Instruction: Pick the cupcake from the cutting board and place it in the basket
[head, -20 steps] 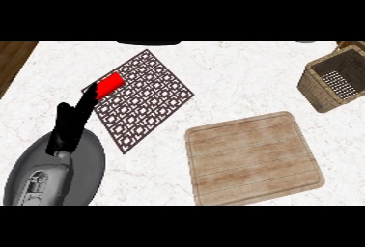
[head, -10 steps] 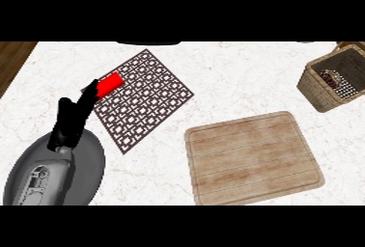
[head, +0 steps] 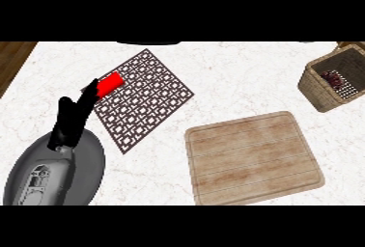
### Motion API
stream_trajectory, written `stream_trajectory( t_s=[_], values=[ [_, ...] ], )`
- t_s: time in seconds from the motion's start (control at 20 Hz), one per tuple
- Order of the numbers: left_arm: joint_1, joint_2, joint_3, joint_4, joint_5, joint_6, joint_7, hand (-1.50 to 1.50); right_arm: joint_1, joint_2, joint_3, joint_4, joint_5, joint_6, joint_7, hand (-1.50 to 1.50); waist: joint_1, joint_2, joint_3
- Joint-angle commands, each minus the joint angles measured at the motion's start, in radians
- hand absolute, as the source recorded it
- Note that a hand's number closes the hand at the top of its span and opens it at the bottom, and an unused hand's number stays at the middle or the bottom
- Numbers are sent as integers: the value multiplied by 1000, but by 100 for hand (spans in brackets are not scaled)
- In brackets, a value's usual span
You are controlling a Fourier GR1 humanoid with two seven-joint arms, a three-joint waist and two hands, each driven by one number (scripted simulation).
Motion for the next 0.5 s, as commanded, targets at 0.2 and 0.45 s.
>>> stream_trajectory(
  t_s=[0.2, 0.45],
  values=[
    [9, 14, 2, -47, 6, -12, 25, 0, 78, -179, -108, 88, -77, 30, 29, -150, 8, 3, 3],
    [1, 2, 4, -21, 0, 4, 6, 0, 150, -284, -148, 110, -112, 116, -38, -150, 2, 8, 5]
  ],
)
